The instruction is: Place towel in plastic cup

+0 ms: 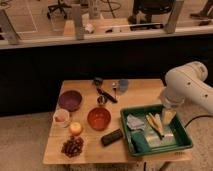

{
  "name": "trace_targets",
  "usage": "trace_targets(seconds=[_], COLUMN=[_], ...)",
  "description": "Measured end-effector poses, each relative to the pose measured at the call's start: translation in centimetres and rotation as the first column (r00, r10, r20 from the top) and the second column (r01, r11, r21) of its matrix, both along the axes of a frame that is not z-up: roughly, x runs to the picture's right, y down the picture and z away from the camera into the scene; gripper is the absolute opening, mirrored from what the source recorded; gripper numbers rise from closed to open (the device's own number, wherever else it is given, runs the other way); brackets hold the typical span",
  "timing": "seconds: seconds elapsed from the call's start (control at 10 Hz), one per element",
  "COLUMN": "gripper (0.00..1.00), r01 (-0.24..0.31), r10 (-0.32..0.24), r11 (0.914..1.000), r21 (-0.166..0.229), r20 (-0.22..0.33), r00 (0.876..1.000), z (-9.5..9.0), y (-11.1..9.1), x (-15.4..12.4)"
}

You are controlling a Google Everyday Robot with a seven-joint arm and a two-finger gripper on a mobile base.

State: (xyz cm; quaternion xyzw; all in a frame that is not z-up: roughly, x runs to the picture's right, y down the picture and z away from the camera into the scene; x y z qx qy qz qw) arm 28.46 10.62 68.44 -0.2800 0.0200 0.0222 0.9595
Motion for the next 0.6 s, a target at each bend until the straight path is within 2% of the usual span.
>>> trace_targets(seconds=[0.3,0.6], gripper=[0.8,0.8], r01=[-0.003,-0.029], r10=[0.003,0.029], r11=[1.0,0.9995], r21=[0.003,0.01], r20=[0.004,0.026], r00=[1.0,0.999], z=[0.1,1.1], y=[0.0,0.2], x=[-0.2,-0.9])
